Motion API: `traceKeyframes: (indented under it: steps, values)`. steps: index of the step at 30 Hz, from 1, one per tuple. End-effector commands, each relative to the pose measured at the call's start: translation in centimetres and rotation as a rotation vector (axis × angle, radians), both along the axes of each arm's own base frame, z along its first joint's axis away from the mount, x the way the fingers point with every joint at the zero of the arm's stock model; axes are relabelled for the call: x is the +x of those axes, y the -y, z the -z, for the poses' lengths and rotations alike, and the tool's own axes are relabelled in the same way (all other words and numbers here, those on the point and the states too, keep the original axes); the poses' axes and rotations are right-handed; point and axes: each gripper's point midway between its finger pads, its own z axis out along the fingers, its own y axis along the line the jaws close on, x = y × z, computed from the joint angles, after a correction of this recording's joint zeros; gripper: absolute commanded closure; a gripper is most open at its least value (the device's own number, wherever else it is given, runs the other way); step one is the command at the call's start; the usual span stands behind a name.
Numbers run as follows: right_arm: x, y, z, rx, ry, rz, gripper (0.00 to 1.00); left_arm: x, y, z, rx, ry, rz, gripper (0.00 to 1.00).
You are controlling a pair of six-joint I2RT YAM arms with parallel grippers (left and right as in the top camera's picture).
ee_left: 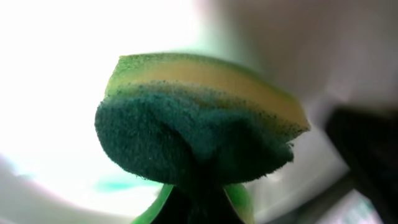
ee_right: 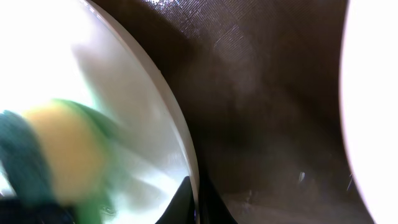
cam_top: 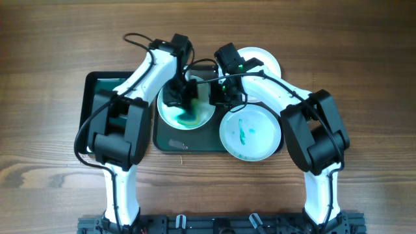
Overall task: Clean dirty plates on tray and stack at the side
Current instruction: 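Keep scrubbing the plate with the left gripper's sponge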
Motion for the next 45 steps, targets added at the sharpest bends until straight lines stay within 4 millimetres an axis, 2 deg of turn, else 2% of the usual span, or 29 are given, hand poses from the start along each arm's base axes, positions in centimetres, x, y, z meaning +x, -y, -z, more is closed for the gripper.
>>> traceKeyframes:
  steps: [1, 3, 5, 7, 10, 12, 14, 16, 19, 20, 21, 24, 25, 27, 31, 34, 39, 41, 42, 45]
  values:
    - [-1.3, 0.9, 2.1, -0.05, -0.043, -0.014, 0.96, 0.3, 3.9, -0.4, -0.188, 0.031, 0.113, 0.96]
    - [-1.4, 0.9, 2.1, -0.053, -0.048, -0.014, 0.96, 2.8, 2.3, 0.3, -0.103, 0.122, 0.068, 0.96]
    - [-1.4, 0.9, 2.1, -0.053, -0.046, -0.014, 0.96, 5.9, -1.7, 0.9, 0.093, 0.229, -0.042, 0.96]
    - [-1.4, 0.9, 2.1, -0.053, -0.046, -0.014, 0.96, 7.0, -5.3, 0.9, 0.267, 0.28, -0.128, 0.96]
    - [-1.4, 1.0, 2.1, -0.057, -0.044, -0.012, 0.96, 6.5, -9.1, 0.4, 0.462, 0.283, -0.193, 0.96]
    - [-1.2, 1.1, 2.2, -0.065, -0.037, -0.009, 0.96, 5.4, -10.4, 0.0, 0.535, 0.254, -0.209, 0.96]
    - [-1.2, 1.1, 2.2, -0.064, -0.038, -0.009, 0.96, 4.4, -10.6, -0.7, 0.542, 0.221, -0.216, 0.96]
    - [-1.2, 1.1, 2.2, -0.065, -0.038, -0.01, 0.96, 3.7, -10.8, -2.5, 0.541, 0.209, -0.225, 0.96]
    - [-1.2, 1.1, 2.2, -0.064, -0.036, -0.012, 0.96, 3.8, -11.0, -7.0, 0.478, 0.243, -0.265, 0.96]
    - [-1.2, 1.1, 2.1, -0.064, -0.034, -0.019, 0.96, 3.8, -11.2, -9.1, 0.429, 0.267, -0.279, 0.96]
    - [-1.3, 1.0, 2.1, -0.059, -0.027, -0.041, 0.96, 3.7, -11.5, -10.2, 0.4, 0.281, -0.282, 0.96]
    - [-1.2, 0.5, 0.9, -0.044, -0.003, -0.096, 0.96, 3.3, -13.6, -13.3, 0.36, 0.323, -0.336, 0.96]
    - [-0.9, 0.6, 0.0, -0.06, 0.026, -0.113, 0.96, 3.0, -15.0, -14.1, 0.362, 0.331, -0.369, 0.96]
    - [-0.3, 0.9, -2.1, -0.134, 0.112, -0.119, 0.96, 3.0, -17.1, -14.4, 0.369, 0.332, -0.402, 0.96]
    - [0.4, 1.6, -7.3, -0.338, 0.351, -0.119, 0.96, 3.0, -19.0, -14.4, 0.378, 0.322, -0.451, 0.96]
    - [0.4, 2.3, -12.2, -0.554, 0.577, -0.101, 0.96, 3.1, -19.1, -14.4, 0.378, 0.324, -0.456, 0.96]
    - [-0.4, 3.1, -17.9, -0.804, 0.829, -0.057, 0.96, 3.1, -19.1, -14.4, 0.377, 0.325, -0.455, 0.96]
    - [-0.9, 3.2, -20.5, -0.887, 0.931, -0.029, 0.96, 3.1, -19.1, -14.4, 0.378, 0.324, -0.456, 0.96]
    - [-1.4, 3.4, -22.8, -0.963, 1.022, 0.01, 0.96, 3.0, -19.1, -14.4, 0.378, 0.324, -0.456, 0.96]
    - [-2.6, 3.8, -26.8, -1.113, 1.179, 0.086, 0.96, 3.0, -19.1, -14.4, 0.378, 0.324, -0.455, 0.96]
